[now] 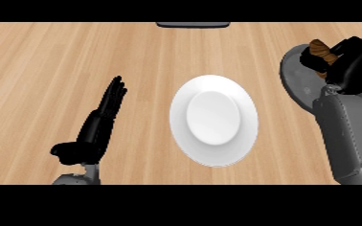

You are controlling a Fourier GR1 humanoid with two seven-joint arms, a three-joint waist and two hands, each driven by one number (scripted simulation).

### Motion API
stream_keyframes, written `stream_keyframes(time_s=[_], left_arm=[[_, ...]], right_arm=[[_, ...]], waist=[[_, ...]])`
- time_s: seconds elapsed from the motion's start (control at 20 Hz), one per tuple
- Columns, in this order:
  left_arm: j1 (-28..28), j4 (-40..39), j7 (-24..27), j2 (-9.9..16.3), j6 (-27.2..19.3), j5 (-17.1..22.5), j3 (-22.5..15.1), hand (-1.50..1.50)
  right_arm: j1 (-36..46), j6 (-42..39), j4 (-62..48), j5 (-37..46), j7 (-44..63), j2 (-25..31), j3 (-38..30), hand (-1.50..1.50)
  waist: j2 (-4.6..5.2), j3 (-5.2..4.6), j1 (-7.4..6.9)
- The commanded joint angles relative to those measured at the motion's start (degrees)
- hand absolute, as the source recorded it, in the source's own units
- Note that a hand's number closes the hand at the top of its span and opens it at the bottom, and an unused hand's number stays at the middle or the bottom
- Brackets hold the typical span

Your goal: Pick the croissant from the plate and place it in the pan

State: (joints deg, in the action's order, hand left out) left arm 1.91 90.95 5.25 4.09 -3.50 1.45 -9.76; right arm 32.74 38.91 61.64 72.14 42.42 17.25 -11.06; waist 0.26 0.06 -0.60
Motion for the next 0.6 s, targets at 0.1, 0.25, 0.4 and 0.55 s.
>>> stream_keyframes(time_s=[0.1, 0.25, 0.4, 0.55], left_arm=[[0.4, -2.6, 2.5, 0.1, 1.7, 0.3, 0.7, 0.0], [1.7, -1.5, 0.0, -0.1, 0.9, -0.3, 0.6, 0.0], [0.0, -3.0, 3.5, 0.2, 2.5, 0.5, 1.2, 0.0], [1.5, 0.5, -1.2, -0.7, 1.2, 0.1, -0.3, 0.0]], right_arm=[[6.2, 9.9, -15.0, -8.5, -9.7, 6.5, -7.1, 1.5], [4.7, 14.8, -20.9, -15.9, -19.9, 9.2, -9.8, 1.5], [7.7, 14.7, -27.7, -20.2, -27.3, 12.7, -12.1, 1.5], [7.6, -6.3, -31.8, -22.3, -19.3, 11.4, -12.2, -1.5]], waist=[[0.15, 0.0, -0.47], [0.26, 0.07, -0.61], [0.33, 0.07, -0.89], [0.33, 0.15, -1.5]])
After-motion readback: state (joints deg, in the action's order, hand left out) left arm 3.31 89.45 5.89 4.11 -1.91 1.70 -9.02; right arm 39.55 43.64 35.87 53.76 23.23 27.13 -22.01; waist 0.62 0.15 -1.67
